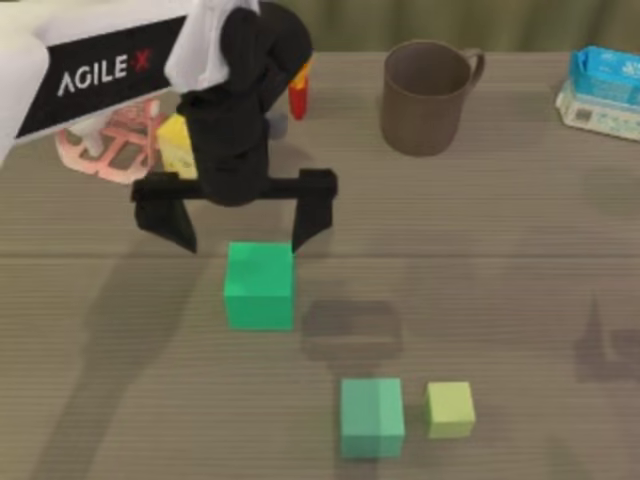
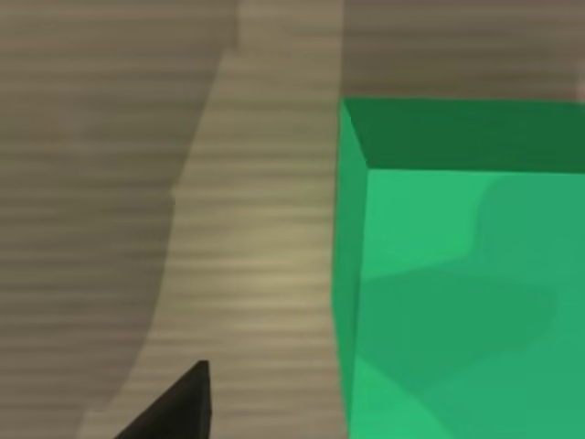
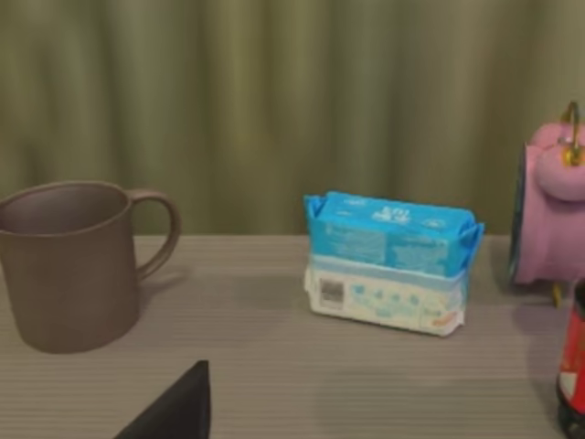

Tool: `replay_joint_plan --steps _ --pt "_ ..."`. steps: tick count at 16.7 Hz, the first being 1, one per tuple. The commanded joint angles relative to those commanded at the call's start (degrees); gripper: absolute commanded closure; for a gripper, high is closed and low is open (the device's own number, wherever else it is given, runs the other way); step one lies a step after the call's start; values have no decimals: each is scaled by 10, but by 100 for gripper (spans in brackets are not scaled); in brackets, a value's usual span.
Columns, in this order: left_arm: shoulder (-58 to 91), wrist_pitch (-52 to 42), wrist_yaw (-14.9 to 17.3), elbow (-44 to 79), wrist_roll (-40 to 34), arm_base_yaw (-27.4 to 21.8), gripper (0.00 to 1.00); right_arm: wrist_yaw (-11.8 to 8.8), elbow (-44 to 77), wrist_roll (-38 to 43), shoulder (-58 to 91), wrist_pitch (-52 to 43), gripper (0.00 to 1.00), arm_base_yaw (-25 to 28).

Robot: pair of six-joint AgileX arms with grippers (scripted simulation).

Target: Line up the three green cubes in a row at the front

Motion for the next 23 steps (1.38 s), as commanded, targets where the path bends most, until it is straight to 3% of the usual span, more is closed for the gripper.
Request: replay_joint_plan --steps 9,16,21,23 --pt "18 3 0 7 -3 -2 0 -7 -7 -5 -12 12 0 -6" --pt "76 151 0 -79 -2 -3 0 -7 -7 -5 -12 12 0 -6" --pt "83 164 0 -88 -2 -3 0 -7 -7 -5 -12 12 0 -6" --pt "83 164 0 -88 -2 -3 15 -7 -7 -5 -12 12 0 -6"
